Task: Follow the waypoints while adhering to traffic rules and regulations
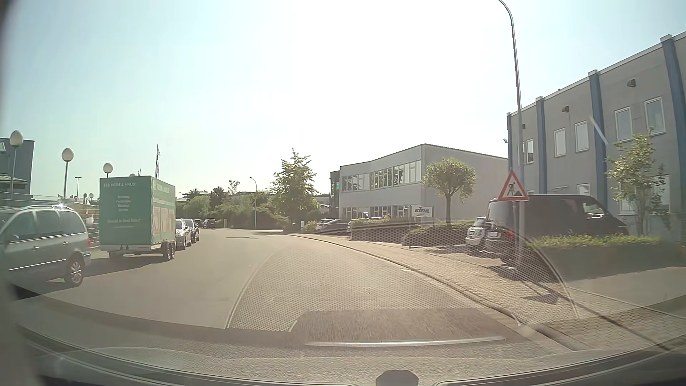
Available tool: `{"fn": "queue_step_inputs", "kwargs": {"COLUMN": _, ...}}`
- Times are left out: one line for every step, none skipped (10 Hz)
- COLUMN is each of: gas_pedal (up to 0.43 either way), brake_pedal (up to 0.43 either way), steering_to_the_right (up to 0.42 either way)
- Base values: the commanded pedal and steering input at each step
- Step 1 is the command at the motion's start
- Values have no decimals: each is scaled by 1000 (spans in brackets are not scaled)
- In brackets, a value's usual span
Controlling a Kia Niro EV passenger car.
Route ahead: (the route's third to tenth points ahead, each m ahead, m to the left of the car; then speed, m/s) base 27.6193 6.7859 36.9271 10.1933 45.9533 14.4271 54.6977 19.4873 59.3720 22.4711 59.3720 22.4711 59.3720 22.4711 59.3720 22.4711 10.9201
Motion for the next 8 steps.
{"fn": "queue_step_inputs", "kwargs": {"gas_pedal": 0, "brake_pedal": 18, "steering_to_the_right": -51}}
{"fn": "queue_step_inputs", "kwargs": {"gas_pedal": 0, "brake_pedal": 30, "steering_to_the_right": -51}}
{"fn": "queue_step_inputs", "kwargs": {"gas_pedal": 0, "brake_pedal": 30, "steering_to_the_right": -50}}
{"fn": "queue_step_inputs", "kwargs": {"gas_pedal": 0, "brake_pedal": 37, "steering_to_the_right": -50}}
{"fn": "queue_step_inputs", "kwargs": {"gas_pedal": 0, "brake_pedal": 43, "steering_to_the_right": -50}}
{"fn": "queue_step_inputs", "kwargs": {"gas_pedal": 0, "brake_pedal": 61, "steering_to_the_right": -49}}
{"fn": "queue_step_inputs", "kwargs": {"gas_pedal": 0, "brake_pedal": 85, "steering_to_the_right": -48}}
{"fn": "queue_step_inputs", "kwargs": {"gas_pedal": 0, "brake_pedal": 98, "steering_to_the_right": -46}}
